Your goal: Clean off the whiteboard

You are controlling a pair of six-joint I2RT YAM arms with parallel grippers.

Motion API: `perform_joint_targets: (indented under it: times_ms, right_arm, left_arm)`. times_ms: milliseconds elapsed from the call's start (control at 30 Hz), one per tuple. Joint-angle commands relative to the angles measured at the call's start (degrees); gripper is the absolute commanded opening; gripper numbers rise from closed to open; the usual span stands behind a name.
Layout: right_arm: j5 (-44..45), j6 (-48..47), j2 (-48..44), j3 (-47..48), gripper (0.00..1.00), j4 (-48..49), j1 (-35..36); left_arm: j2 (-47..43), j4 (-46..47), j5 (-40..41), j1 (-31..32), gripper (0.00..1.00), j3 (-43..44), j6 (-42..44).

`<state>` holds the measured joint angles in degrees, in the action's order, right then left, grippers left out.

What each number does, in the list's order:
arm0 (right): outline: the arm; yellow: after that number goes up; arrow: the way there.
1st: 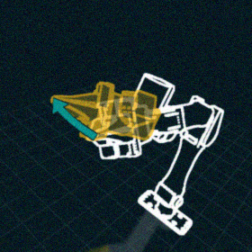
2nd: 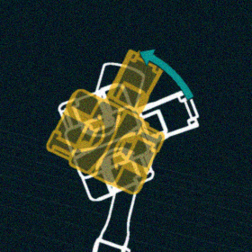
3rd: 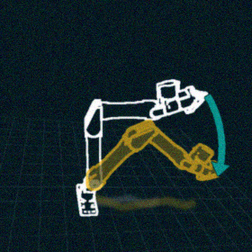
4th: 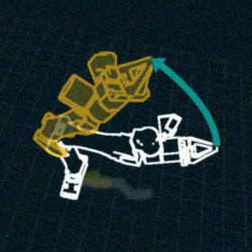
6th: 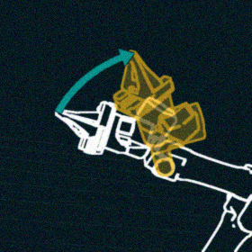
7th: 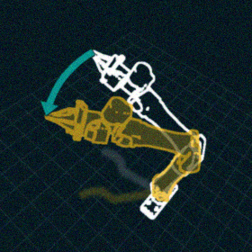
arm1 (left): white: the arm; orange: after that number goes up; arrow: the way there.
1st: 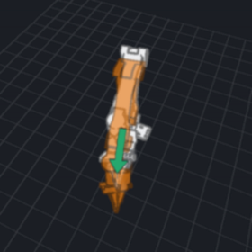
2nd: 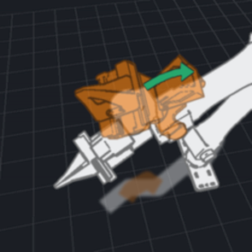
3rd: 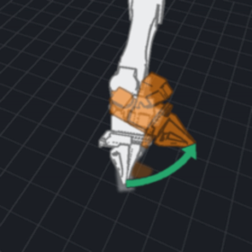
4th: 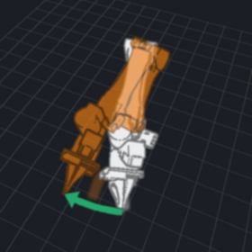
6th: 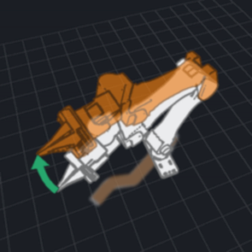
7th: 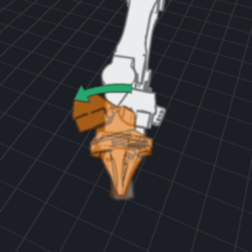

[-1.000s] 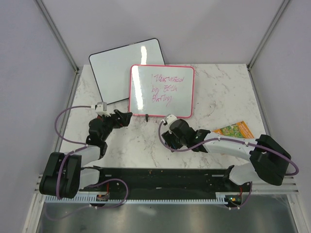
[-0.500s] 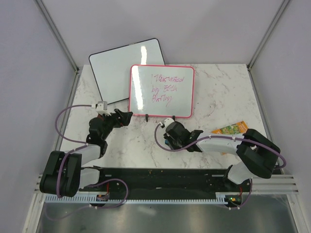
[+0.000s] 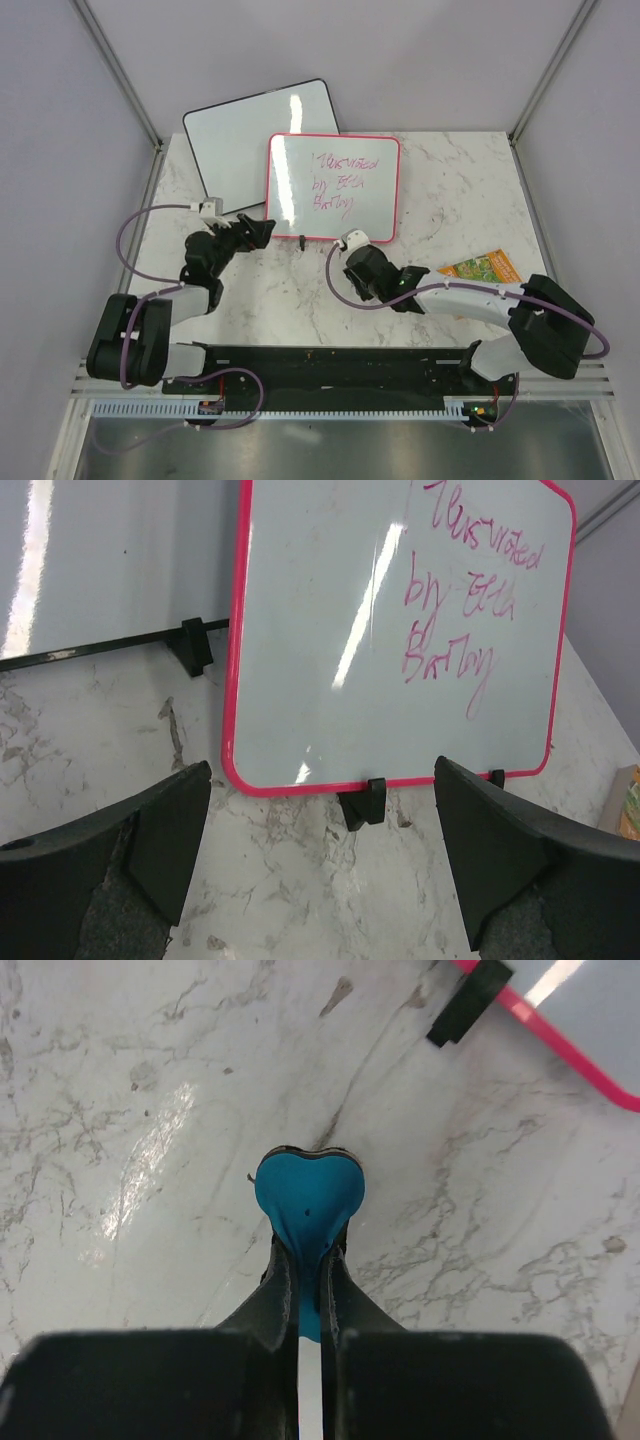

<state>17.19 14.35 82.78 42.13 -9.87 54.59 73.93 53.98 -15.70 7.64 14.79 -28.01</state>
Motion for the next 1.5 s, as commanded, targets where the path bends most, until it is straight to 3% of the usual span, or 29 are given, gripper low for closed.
perform_joint_targets:
  times_ms: [0, 300, 600, 733, 867, 967, 1167, 1467]
  right_arm:
    - [6.54, -0.11, -5.26, 2.60, 0.00, 2.04, -1.76]
    - [1.88, -3.71, -4.83, 7.61, 0.00, 3.19, -7.65]
    - [0.57, -5.30, -4.21, 9.55, 0.00, 4.76, -10.46]
    - [-0.93, -5.29, -2.90, 9.81, 0.00, 7.40, -11.78]
    - [-1.28, -5.82, -0.17, 10.26, 0.00, 11.08, -12.93]
    - [-0.49, -5.74, 1.50, 10.08, 0.00, 15.04, -13.98]
    - [-0.23, -5.12, 5.72, 11.22, 0.00, 22.34, -17.75]
    - [-0.93, -5.74, 15.12, 15.34, 0.00, 30.51, -22.41]
  left_arm:
    - [8.82, 3.34, -3.79, 0.10, 0.98, 11.56, 2.61]
    - [31.32, 11.76, -12.51, -1.92, 0.96, 27.48, -0.19]
    - [39.18, 13.00, -15.49, -2.10, 0.92, 33.99, -2.93]
    - [41.64, 15.27, -20.49, -2.19, 0.88, 35.84, -4.77]
    - [41.82, 16.25, -21.47, -2.28, 0.67, 35.58, -5.21]
    - [41.21, 16.42, -20.42, -2.45, 0.39, 33.47, -4.95]
    - [40.15, 16.16, -19.45, -2.80, 0.03, 30.92, -5.74]
    - [40.42, 13.27, -18.23, -5.26, 0.02, 29.86, -9.96]
